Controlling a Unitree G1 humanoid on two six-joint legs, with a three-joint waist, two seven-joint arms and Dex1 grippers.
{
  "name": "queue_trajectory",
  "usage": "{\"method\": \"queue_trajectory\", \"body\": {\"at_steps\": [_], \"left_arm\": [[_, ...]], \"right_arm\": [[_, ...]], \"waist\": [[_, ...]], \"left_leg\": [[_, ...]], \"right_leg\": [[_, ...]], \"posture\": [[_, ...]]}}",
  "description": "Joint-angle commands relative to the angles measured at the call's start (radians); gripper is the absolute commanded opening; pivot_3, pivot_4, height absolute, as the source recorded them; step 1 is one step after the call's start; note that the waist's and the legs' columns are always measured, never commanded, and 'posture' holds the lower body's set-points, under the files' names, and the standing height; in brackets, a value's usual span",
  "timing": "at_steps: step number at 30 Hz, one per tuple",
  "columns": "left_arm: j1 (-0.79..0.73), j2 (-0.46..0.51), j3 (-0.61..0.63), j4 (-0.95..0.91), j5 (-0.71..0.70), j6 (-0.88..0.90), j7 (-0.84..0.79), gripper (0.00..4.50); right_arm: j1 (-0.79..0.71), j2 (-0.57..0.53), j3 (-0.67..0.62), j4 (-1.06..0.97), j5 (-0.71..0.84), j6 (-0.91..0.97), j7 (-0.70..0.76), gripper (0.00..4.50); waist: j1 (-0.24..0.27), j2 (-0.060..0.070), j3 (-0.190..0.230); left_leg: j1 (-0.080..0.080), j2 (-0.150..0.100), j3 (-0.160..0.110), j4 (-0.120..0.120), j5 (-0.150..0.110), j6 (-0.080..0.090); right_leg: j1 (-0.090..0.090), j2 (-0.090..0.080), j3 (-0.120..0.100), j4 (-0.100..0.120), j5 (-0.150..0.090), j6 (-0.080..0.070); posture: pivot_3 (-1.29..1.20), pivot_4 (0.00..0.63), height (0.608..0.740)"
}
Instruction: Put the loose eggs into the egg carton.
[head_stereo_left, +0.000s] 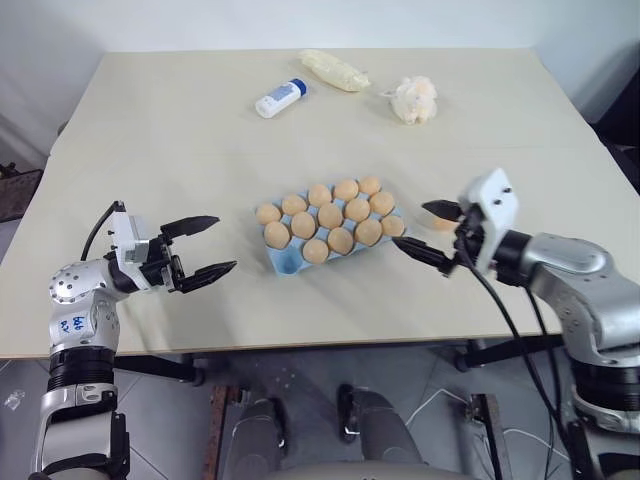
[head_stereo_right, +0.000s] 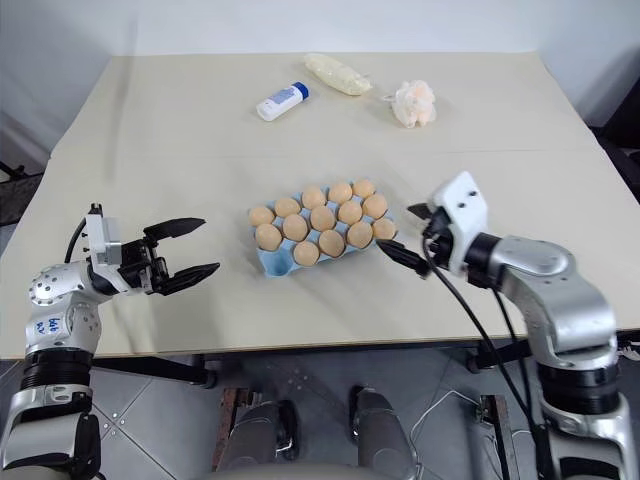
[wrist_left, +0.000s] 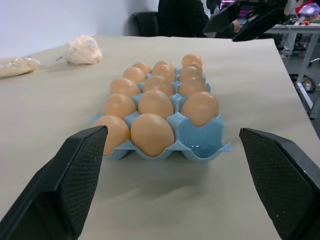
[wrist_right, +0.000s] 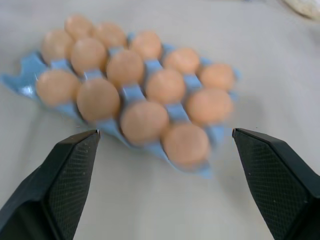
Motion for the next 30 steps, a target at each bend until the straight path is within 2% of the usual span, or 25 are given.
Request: {"method": "queue_trajectory", "body": {"at_steps": [1,3,7,11,19,30], "left_arm": [[0.0,0.003,0.041,0.016,-0.043,-0.026,-0.029,4.5],[-0.003,0.0,0.042,0.025,-0.05,-0.03,-0.043,4.5],[-0.011,0.001,0.036,0.044,-0.05,-0.038,-0.072,4.5],[-0.025,0.002,0.035,0.055,-0.043,-0.039,-0.073,4.5],[-0.032,0.001,0.033,0.041,-0.041,-0.036,-0.061,4.5],[-0.007,-0.002,0.036,0.0,-0.045,-0.028,-0.032,4.5]], "right_arm": [[0.079,-0.036,-0.126,0.003,0.006,-0.075,0.017,4.45],[0.127,-0.025,-0.156,0.034,-0.014,-0.121,0.001,4.45],[0.125,0.067,-0.177,0.088,-0.017,-0.185,-0.095,4.45],[0.062,0.149,-0.169,0.174,-0.044,-0.229,-0.204,4.45],[-0.098,0.255,-0.113,0.401,-0.095,-0.306,-0.312,4.45],[-0.259,0.323,-0.005,0.754,-0.212,-0.467,-0.351,4.45]], "waist": [[-0.001,0.0,0.0],[-0.001,0.0,0.0],[-0.005,0.0,0.0],[-0.006,0.0,0.0],[-0.006,0.0,0.0],[-0.019,0.0,0.0]], "left_leg": [[0.0,0.0,0.0,0.0,0.0,0.0],[0.0,0.0,0.0,0.0,0.0,-0.001],[0.001,0.0,0.001,0.002,0.0,-0.001],[0.001,0.0,0.001,0.002,-0.001,-0.003],[0.001,0.0,0.001,0.001,0.001,0.001],[0.001,0.0,0.002,0.002,0.001,0.001]], "right_leg": [[0.0,0.0,0.0,0.0,0.0,0.0],[0.0,0.001,0.0,0.0,0.0,0.0],[0.001,0.001,0.001,0.0,0.0,0.001],[0.001,0.001,0.002,0.0,0.001,0.001],[0.001,-0.001,0.002,0.0,0.001,0.001],[0.001,-0.001,0.002,0.004,0.001,0.001]], "posture": [[0.0,0.15,0.74],[0.0,0.15,0.74],[0.0,0.15,0.74],[0.0,0.15,0.74],[0.0,0.15,0.74],[0.0,0.15,0.74]]}}
